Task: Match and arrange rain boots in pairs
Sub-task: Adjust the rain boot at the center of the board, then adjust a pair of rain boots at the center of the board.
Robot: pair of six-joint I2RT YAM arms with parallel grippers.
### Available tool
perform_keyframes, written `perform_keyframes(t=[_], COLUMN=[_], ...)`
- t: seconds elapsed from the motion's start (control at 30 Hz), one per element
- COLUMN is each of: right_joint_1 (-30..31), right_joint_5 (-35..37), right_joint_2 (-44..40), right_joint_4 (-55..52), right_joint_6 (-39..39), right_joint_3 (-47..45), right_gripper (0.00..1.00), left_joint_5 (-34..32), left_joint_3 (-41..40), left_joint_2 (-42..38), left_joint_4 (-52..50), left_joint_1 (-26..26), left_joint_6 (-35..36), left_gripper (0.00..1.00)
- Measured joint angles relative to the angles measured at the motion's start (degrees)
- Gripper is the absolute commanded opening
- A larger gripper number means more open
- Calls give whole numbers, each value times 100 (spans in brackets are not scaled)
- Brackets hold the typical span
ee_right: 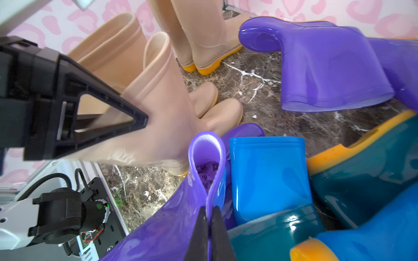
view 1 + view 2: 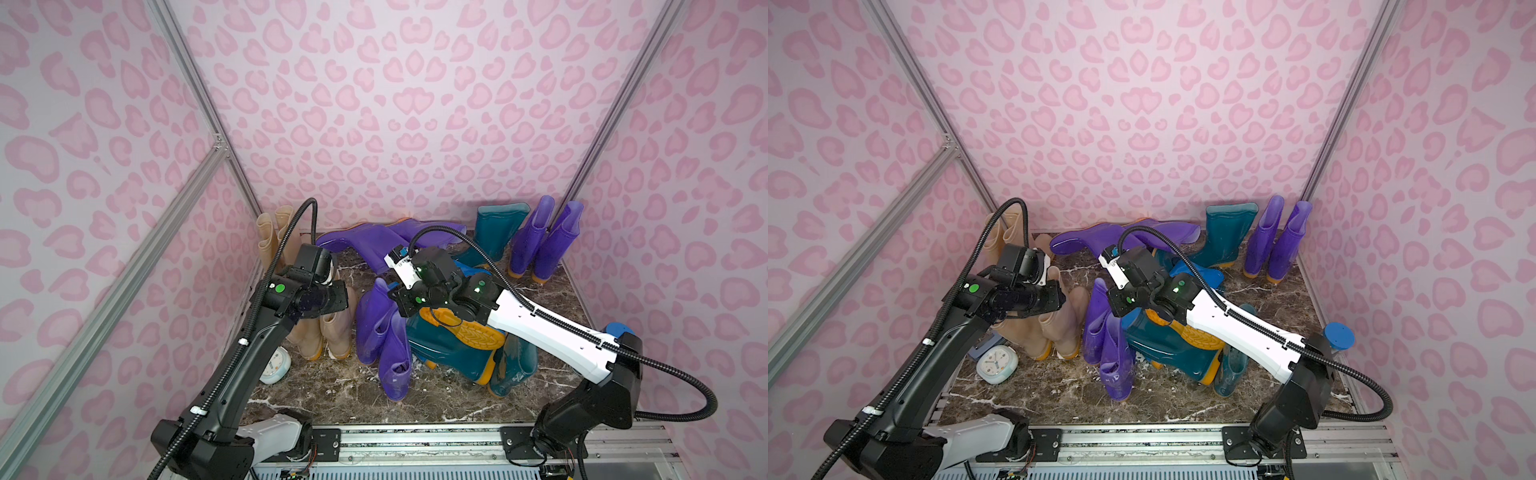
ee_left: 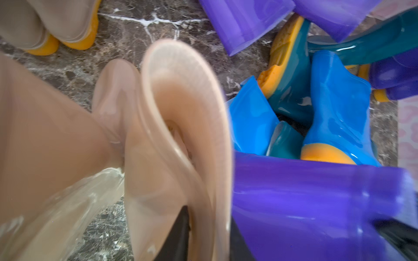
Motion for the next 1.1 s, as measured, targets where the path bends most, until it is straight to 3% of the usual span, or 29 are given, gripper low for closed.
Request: perform_keyframes(t=[0.03, 0.17, 0.23, 0.4, 0.67, 0.73, 0.9, 1.0, 1.1], right_joint_1=[-7, -63, -70, -74, -94, -101, -125, -157, -184], right_joint_5=[-7, -37, -39, -63, -79, -81, -98, -133, -138], right_joint_2=[4, 4, 4, 4, 2, -7, -9, -9, -4], right_joint_4=[0, 0, -2, 0, -2, -2, -2, -2, -20], right_joint_6=[0, -9, -22, -26, -52, -57, -68, -68, -68], right_joint_3=[0, 4, 11, 11, 4, -9, -13, -13, 0], right_gripper=[1, 2, 2, 3, 4, 3, 2, 1, 1], left_joint_5=[44, 157, 42, -363, -297, -323, -511, -448, -162], left_joint_3=[109, 1086, 1499, 1615, 1204, 1049, 741, 787, 1259], left_joint_2=[-39, -153, -127, 46, 131, 61, -96, -153, -131], left_joint_4=[-74, -275, -402, -925, -1193, -1200, -1191, -1189, -1228], left_joint_1=[0, -13, -15, 133, 520, 522, 535, 540, 529], left_joint_6=[35, 262, 433, 728, 1078, 1126, 1274, 1281, 1298], left_gripper=[66, 82, 99, 99, 99, 93, 62, 56, 66])
